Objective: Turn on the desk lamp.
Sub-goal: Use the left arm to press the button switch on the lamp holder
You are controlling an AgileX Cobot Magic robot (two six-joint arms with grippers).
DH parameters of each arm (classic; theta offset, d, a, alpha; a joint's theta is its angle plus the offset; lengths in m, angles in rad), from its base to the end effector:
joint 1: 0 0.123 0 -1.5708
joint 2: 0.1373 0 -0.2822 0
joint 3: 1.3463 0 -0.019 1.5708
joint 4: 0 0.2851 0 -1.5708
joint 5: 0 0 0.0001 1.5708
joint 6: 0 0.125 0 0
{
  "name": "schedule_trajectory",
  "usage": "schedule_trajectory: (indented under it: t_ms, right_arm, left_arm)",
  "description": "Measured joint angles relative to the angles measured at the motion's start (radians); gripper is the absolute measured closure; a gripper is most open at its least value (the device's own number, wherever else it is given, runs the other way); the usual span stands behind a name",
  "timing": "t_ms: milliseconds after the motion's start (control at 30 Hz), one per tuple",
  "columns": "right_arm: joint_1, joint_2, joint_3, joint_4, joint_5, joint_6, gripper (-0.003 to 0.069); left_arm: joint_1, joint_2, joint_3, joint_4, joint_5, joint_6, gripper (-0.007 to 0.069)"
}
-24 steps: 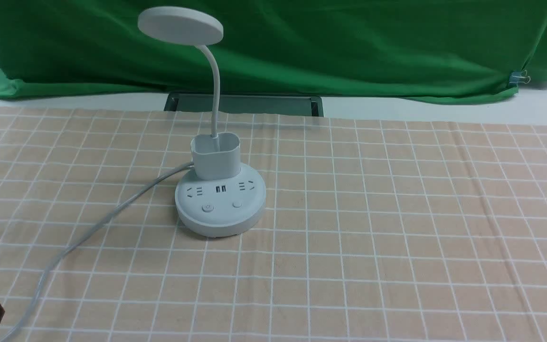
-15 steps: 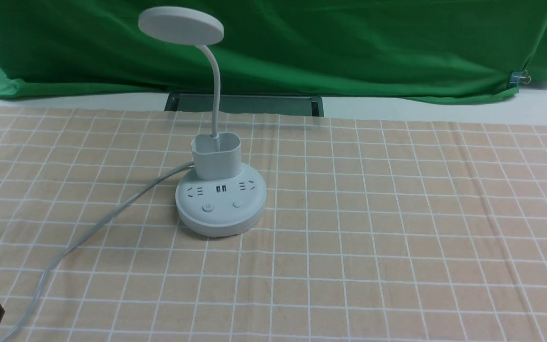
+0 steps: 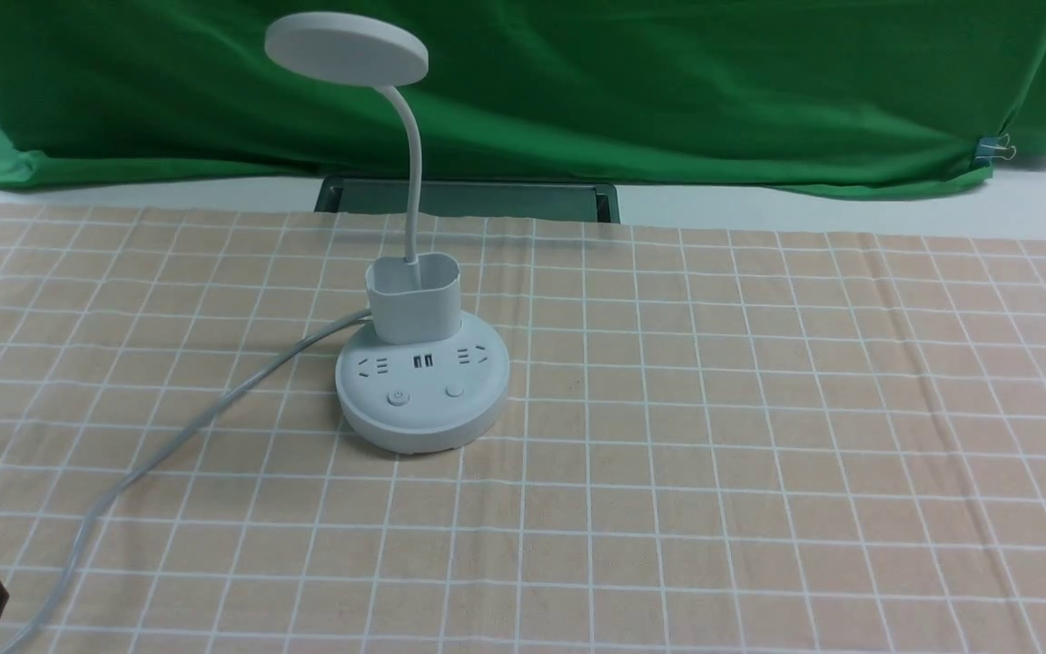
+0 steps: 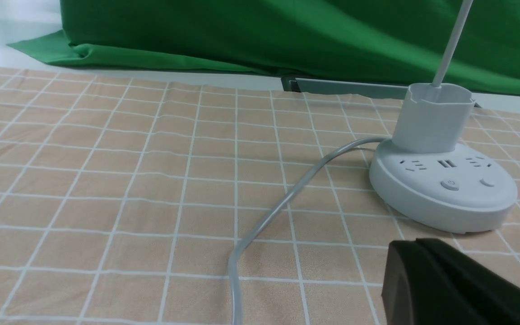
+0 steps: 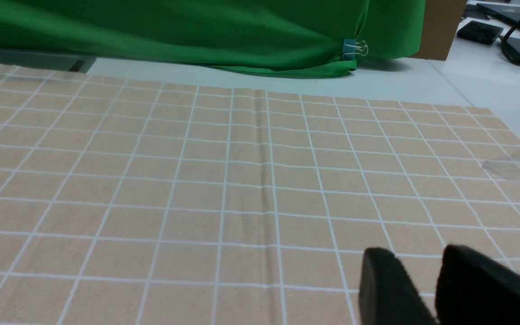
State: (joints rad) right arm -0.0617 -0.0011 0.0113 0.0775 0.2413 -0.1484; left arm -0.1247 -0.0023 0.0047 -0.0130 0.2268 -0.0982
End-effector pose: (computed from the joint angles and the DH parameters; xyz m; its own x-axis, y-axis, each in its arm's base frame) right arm 0.1264 -0.0055 0.1817 -0.1653 -0.0630 -0.9842 0.0314 0.9971 -0.0691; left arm 0.1255 -0.0161 0.1863 -0.1536 -0.0923 -0.9838 0.1109 0.9877 -0.1099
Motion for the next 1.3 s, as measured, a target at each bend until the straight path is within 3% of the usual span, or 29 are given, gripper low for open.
schedule_trajectory:
  t_ms: [433,533,733,1000,1067,1167,1200,1300]
  right_arm:
    - [0.000,0.000,0.000,0.000,0.000,0.000,0.0421]
    - [0.000,0.000,0.000,0.000,0.000,0.000,0.0421]
    - [0.000,0.000,0.000,0.000,0.000,0.000,0.0421]
    - [0.000,0.000,0.000,0.000,0.000,0.000,0.0421]
    - [0.000,0.000,0.000,0.000,0.000,0.000,0.0421]
    - [0.000,0.000,0.000,0.000,0.000,0.000,0.0421]
    - [0.000,0.000,0.000,0.000,0.000,0.000,0.0421]
    - [0.000,0.000,0.000,0.000,0.000,0.000,0.0421]
  left_arm:
    - [0.000,0.000,0.000,0.007,-0.048,0.017,0.0623]
    - [0.000,0.000,0.001,0.013,-0.203,0.059,0.0623]
    - [0.000,0.000,0.001,0.013,-0.657,0.079,0.0623]
    - [0.000,-0.001,-0.003,0.003,-1.056,0.037,0.0623]
    - [0.000,-0.003,-0.044,0.003,-1.032,0.019,0.0623]
    - [0.000,-0.004,-0.183,-0.003,-0.832,-0.013,0.0623]
    - [0.000,0.014,-0.296,-0.013,-0.650,-0.018,0.0623]
    - [0.000,0.118,-0.451,-0.014,-0.370,-0.003,0.0623]
